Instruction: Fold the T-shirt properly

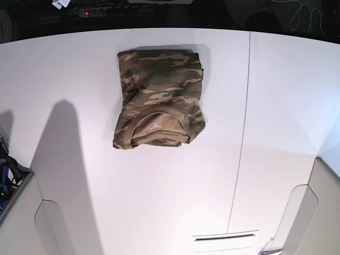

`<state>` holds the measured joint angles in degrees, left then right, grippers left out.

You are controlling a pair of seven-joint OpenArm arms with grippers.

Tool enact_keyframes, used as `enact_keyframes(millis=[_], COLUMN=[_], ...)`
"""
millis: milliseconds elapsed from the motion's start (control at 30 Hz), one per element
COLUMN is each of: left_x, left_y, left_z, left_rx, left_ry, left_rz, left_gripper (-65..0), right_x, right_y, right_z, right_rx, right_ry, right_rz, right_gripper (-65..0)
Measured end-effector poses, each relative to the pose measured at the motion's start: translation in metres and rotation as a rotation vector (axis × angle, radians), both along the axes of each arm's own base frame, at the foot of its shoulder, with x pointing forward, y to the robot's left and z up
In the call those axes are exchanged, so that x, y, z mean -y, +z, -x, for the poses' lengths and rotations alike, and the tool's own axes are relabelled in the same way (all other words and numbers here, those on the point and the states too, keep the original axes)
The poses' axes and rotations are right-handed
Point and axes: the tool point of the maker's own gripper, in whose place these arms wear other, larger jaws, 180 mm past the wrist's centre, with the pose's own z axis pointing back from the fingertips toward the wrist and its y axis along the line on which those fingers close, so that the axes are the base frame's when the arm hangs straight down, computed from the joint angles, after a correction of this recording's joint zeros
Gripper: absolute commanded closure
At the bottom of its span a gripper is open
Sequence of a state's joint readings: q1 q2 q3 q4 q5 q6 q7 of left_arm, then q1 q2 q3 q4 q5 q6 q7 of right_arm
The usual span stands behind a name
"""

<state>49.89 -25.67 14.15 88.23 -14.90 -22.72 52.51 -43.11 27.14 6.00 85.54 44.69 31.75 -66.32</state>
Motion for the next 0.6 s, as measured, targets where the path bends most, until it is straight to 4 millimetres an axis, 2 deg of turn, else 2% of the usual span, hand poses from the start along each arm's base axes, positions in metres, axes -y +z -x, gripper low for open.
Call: enact_keyframes(millis=[100, 233, 333, 467, 600], left_x=[-0.009, -0.015, -0.004, 0.014, 0.020], left_y=[-0.028, -0.059, -0.078, -0.090, -0.097], left_z=[0.014, 0.021, 0.017, 0.015, -0.007], left_rx=[-0.096, -0.204, -0.240, -0.261, -0.228], left_ry=[-0.043, -0.120, -0.156, -0.208, -0.213], left_rz=[-0.040, -0.084, -0.084, -0.064, -0.063], left_gripper=[-6.9, -6.9, -6.9, -6.9, -6.9], right_x=[-0.008, 0.004, 0.003, -0.015, -0.022], right_y=[-0.022, -0.055, -0.072, -0.087, -0.093], right_z=[0.024, 0.036, 0.037, 0.031, 0.014], right_rx=[-0.098, -0.180, -0.237, -0.282, -0.265], right_ry=[0.030, 0.092, 0.124, 0.105, 0.091], right_rz=[0.038, 0.150, 0.168, 0.154, 0.147], right_gripper=[0.0, 0.0, 0.0, 0.0, 0.0])
